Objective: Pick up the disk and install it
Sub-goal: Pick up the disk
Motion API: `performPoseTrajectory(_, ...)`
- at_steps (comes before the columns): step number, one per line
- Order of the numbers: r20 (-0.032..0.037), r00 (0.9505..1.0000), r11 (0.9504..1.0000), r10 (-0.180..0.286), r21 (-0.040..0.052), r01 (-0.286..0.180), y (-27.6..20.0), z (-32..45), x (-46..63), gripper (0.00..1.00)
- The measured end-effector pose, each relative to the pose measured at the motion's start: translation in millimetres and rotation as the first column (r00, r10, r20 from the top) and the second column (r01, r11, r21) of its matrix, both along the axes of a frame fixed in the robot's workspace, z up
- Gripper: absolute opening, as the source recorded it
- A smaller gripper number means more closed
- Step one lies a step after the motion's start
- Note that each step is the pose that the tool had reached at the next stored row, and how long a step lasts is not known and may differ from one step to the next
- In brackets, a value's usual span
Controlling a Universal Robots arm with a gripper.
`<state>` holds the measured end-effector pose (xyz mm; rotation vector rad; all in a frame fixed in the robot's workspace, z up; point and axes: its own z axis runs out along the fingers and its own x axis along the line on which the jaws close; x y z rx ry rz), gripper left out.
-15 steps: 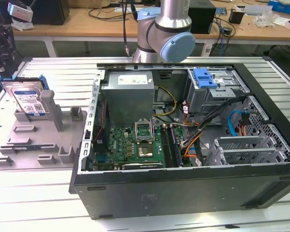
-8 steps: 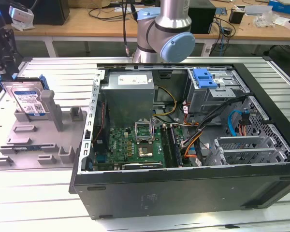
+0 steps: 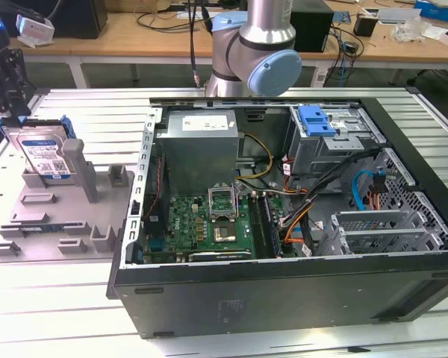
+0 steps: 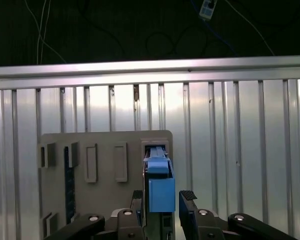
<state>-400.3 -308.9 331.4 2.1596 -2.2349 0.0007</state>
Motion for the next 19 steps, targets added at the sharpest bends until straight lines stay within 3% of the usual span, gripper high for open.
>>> performPoseTrajectory(19,0.0,1.0,1.0,0.0,0.0,0.0,0.0,-15.2,-1.3,0.42)
